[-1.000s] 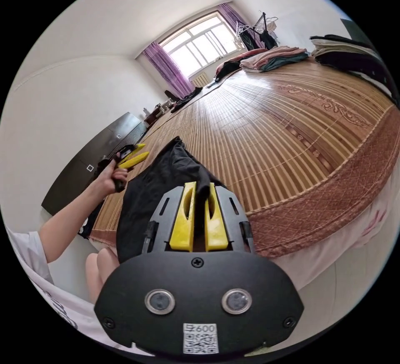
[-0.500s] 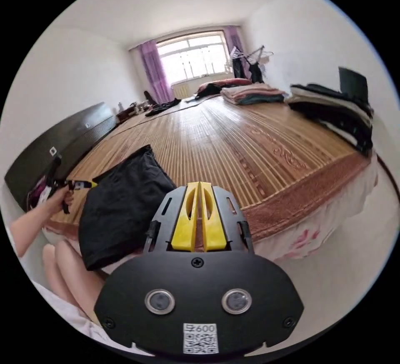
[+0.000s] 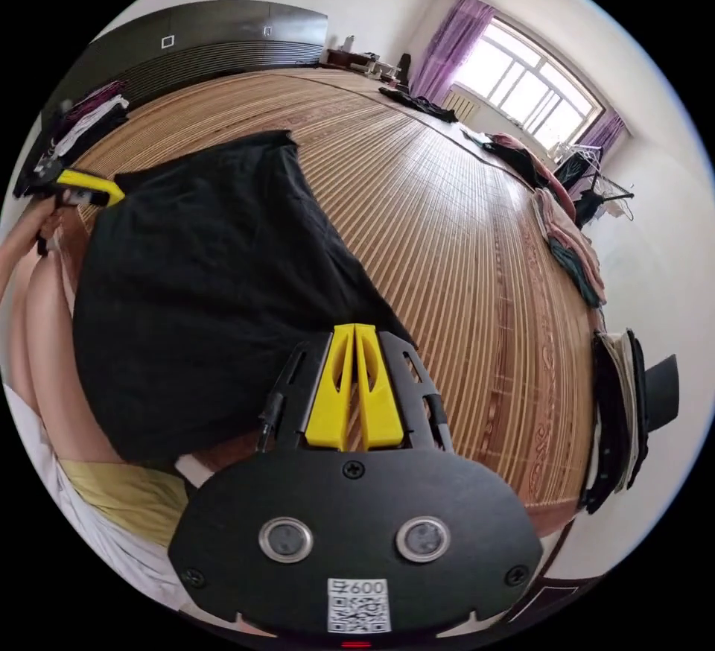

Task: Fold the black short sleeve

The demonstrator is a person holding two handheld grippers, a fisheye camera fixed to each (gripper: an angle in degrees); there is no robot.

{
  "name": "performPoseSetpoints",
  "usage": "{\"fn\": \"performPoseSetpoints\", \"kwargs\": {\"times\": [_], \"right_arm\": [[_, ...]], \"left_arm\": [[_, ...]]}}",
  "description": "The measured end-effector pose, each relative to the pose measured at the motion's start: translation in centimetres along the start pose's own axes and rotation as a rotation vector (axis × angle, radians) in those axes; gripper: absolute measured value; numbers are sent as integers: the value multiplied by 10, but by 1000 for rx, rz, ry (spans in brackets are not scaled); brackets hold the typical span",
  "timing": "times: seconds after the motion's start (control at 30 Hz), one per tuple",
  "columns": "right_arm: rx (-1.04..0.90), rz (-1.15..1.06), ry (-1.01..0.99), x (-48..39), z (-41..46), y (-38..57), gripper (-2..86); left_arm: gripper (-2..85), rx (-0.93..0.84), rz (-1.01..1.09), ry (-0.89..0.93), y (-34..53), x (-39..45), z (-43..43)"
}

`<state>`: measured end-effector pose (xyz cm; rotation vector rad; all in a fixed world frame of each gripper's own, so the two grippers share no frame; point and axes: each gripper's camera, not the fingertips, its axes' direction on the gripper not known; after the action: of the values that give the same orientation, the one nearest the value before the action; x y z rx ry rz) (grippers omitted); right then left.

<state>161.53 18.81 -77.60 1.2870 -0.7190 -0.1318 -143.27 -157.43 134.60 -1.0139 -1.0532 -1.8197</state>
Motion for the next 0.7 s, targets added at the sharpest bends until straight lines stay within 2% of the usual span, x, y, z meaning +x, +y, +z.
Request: {"fn": "performPoseSetpoints", "kwargs": {"times": [0.1,0.17,0.23,0.3,0.37,0.47,0.57,0.7], "right_arm": [[7,116,-163,22,20,7,-6],[152,153,-278,23,2,19,-1],[291,144,-387,13,-13,26,13],[345,91,-492,-6,-14,22,29],[290,-96,-624,-49,7,1,47],[203,-238,-652,-94,60,-26,56],[49,-257,-630,-114,135,-47,63],[-21,-226,-661,-109,198,-34,51]], "left_arm": [[4,-91,71,-86,33,36,-23],[8,-110,241,-269,55,78,-36],[14,-103,242,-308,62,85,-50],[27,-9,178,-250,69,73,-75],[53,111,52,-111,78,35,-106],[63,105,-62,45,85,-17,-121],[50,140,-123,146,96,-49,-132],[26,143,-122,235,103,-62,-143]]}}
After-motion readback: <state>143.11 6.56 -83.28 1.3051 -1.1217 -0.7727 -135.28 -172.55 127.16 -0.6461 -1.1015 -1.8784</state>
